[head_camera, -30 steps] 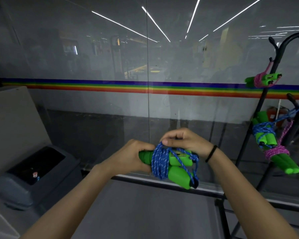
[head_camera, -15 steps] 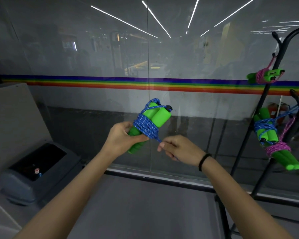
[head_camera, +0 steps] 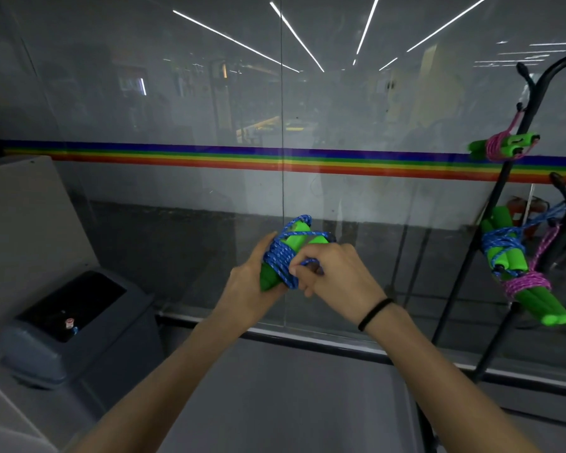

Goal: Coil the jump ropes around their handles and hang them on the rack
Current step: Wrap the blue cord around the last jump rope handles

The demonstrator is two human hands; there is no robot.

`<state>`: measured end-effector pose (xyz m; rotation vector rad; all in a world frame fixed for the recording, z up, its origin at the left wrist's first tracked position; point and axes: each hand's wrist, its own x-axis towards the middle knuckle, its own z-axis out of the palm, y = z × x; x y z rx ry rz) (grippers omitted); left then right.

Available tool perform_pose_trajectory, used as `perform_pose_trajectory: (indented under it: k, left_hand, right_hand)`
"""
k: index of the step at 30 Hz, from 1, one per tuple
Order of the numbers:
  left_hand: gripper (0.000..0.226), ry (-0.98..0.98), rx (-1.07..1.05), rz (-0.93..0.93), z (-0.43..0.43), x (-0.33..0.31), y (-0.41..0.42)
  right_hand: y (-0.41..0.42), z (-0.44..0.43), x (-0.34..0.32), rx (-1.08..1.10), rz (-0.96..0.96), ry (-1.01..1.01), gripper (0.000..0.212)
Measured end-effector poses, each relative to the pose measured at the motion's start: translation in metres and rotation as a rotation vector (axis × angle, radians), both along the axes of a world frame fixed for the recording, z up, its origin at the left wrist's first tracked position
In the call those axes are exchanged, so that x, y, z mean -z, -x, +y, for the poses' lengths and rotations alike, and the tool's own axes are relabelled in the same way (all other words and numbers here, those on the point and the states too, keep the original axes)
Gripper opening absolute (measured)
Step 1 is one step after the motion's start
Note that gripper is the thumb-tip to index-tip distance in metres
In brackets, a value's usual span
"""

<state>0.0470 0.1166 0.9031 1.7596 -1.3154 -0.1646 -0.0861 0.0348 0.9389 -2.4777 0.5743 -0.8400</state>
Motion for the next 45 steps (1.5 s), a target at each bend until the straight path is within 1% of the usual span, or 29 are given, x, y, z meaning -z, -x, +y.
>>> perform_pose_trajectory:
  k: [3, 7, 9, 10, 11, 14, 16, 17, 20, 22, 24, 27, 29, 33, 36, 38, 41, 45]
  left_hand:
    - [0.076, 0.032, 0.068, 0.195, 0.004, -0.001, 0.01]
    - [0.067, 0.136, 0.186, 0.524, 0.012, -0.015, 0.028]
    - [0.063, 0.18, 0.218, 0.75, 0.016, -0.026, 0.036]
    - [0.062, 0.195, 0.226, 0.831, 0.018, -0.032, 0.039]
    - [0.062, 0.206, 0.225, 0.864, 0.02, -0.037, 0.042]
    - [0.061, 0.224, 0.192, 0.849, 0.023, -0.047, 0.048]
    - [0.054, 0.249, 0.17, 0.847, 0.02, -0.049, 0.049]
    - [0.05, 0.257, 0.158, 0.835, 0.018, -0.048, 0.049]
    - [0.044, 0.261, 0.154, 0.793, 0.015, -0.049, 0.05]
    - [0.045, 0.269, 0.155, 0.787, 0.014, -0.049, 0.05]
    - [0.046, 0.283, 0.144, 0.773, 0.012, -0.047, 0.05]
    - [0.046, 0.305, 0.145, 0.702, 0.011, -0.045, 0.051]
    - [0.048, 0.321, 0.154, 0.674, 0.011, -0.044, 0.052]
    - [0.059, 0.333, 0.143, 0.626, 0.012, -0.039, 0.051]
    - [0.059, 0.346, 0.129, 0.579, 0.013, -0.039, 0.052]
    - [0.059, 0.353, 0.122, 0.549, 0.013, -0.039, 0.053]
    - [0.06, 0.374, 0.099, 0.515, 0.012, -0.039, 0.05]
    - [0.063, 0.384, 0.086, 0.464, 0.013, -0.039, 0.048]
  right_hand:
    - [-0.002, 0.0, 0.0, 0.002, -0.156, -0.082, 0.005]
    - [-0.002, 0.001, -0.006, -0.098, -0.442, -0.31, 0.011]
    - [-0.001, 0.003, -0.013, -0.141, -0.529, -0.319, 0.015]
    - [0.001, 0.004, -0.018, -0.162, -0.564, -0.311, 0.017]
    - [0.002, 0.005, -0.022, -0.196, -0.597, -0.318, 0.019]
    - [0.005, 0.011, -0.029, -0.347, -0.663, -0.385, 0.02]
    - [0.006, 0.012, -0.031, -0.37, -0.671, -0.397, 0.021]
    - [0.005, 0.011, -0.03, -0.346, -0.664, -0.384, 0.022]
    - [0.005, 0.013, -0.033, -0.258, -0.568, -0.363, 0.03]
    - [0.007, 0.014, -0.033, -0.217, -0.453, -0.395, 0.043]
    - [0.009, 0.014, -0.032, -0.186, -0.372, -0.36, 0.047]
    - [0.012, 0.011, -0.034, -0.083, -0.266, -0.112, 0.035]
    - [0.014, 0.008, -0.035, -0.053, -0.277, -0.002, 0.03]
    - [0.015, 0.006, -0.032, 0.04, -0.379, 0.059, 0.02]
    - [0.014, 0.008, -0.028, 0.12, -0.469, 0.111, 0.01]
    - [0.013, 0.009, -0.024, 0.133, -0.523, 0.183, 0.009]
    - [0.011, 0.01, -0.018, 0.119, -0.521, 0.269, 0.008]
    - [0.012, 0.009, -0.015, 0.056, -0.447, 0.291, 0.008]
